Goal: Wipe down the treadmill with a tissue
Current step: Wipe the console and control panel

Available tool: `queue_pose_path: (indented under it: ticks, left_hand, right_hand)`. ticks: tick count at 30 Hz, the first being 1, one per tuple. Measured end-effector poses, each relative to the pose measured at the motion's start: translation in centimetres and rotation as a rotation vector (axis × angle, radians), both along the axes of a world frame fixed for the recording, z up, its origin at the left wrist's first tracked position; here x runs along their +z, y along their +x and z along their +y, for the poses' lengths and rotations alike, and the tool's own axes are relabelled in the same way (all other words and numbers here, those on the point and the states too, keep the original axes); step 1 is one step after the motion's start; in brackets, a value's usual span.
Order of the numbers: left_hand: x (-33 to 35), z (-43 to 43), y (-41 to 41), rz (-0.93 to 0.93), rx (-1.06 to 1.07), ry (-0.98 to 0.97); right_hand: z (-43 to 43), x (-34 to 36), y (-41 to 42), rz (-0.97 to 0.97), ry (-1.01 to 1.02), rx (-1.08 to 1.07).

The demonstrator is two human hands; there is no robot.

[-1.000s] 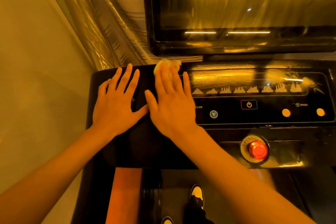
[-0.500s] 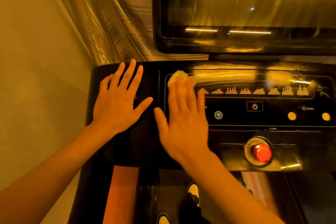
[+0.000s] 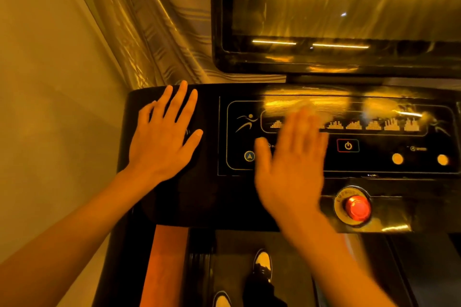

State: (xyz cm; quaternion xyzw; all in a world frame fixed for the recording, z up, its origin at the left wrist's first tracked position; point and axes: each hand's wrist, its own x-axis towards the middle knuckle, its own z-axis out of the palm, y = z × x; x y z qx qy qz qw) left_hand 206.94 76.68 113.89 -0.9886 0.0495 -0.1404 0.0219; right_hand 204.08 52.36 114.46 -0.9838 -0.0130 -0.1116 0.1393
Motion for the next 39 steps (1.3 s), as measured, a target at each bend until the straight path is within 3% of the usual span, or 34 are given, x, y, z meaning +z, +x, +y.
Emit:
queue_pose_path:
  ticks: [4,6,10,12,14,18,20,24,27,29,32,34,36,39]
  left_hand:
    - [0.2,0.0,-0.1,0.002,-0.004,0.001]
    - [0.2,0.0,-0.1,0.008,-0.002,-0.004]
    - [0.1,-0.1,0.0,0.008,0.006,-0.013]
    - [-0.1,-0.2,0.0,0.008,0.011,-0.012]
    - [-0.1,-0.2,0.0,0.006,0.014,0.0]
    - [-0.2,-0.2,-0.1,0.0,0.018,0.016]
    - [-0.2,-0.2,0.0,-0.003,0.014,0.027]
    - [-0.1,-0.3,-0.1,-0.011,0.013,0.023]
    - [-0.1,-0.4,-0.1,-0.014,0.014,0.018]
    - [-0.1,-0.3,-0.1,-0.016,0.018,0.022]
    - [-0.1,-0.4,-0.1,-0.021,0.018,0.033]
    - [-0.1,-0.3,-0.1,-0.015,0.013,0.037]
    - [0.0,-0.3,-0.1,-0.018,0.012,0.034]
    - [-0.2,-0.3,-0.1,-0.024,0.014,0.03]
  right_hand:
    - [4.9,-1.9,-3.2,-0.014,-0.075,0.444]
    - [1.1,-1.6,-2.1,-0.029,-0.115,0.384]
    - [-8.3,0.2,1.7,0.06,-0.13,-0.07]
    - [-8.6,0.6,2.3,0.074,-0.059,-0.191]
    - [-4.7,0.2,0.8,0.028,-0.011,-0.139]
    - [4.8,-2.6,-5.3,0.004,-0.034,0.317]
    - [4.3,-3.0,-5.8,-0.03,-0.066,0.406]
    - [-4.3,-2.0,-2.3,-0.014,-0.13,0.095]
    - [-5.9,-1.2,-1.6,0.025,-0.042,-0.117]
    - [-1.3,-2.0,-3.7,0.016,-0.013,0.005]
    - [5.9,-4.0,-8.3,0.021,-0.035,0.38]
    - [6.2,-4.2,-8.9,0.005,-0.077,0.445]
    - [2.8,-3.7,-7.6,-0.001,-0.104,0.375]
    - [-4.7,-2.5,-4.6,0.026,-0.12,0.045]
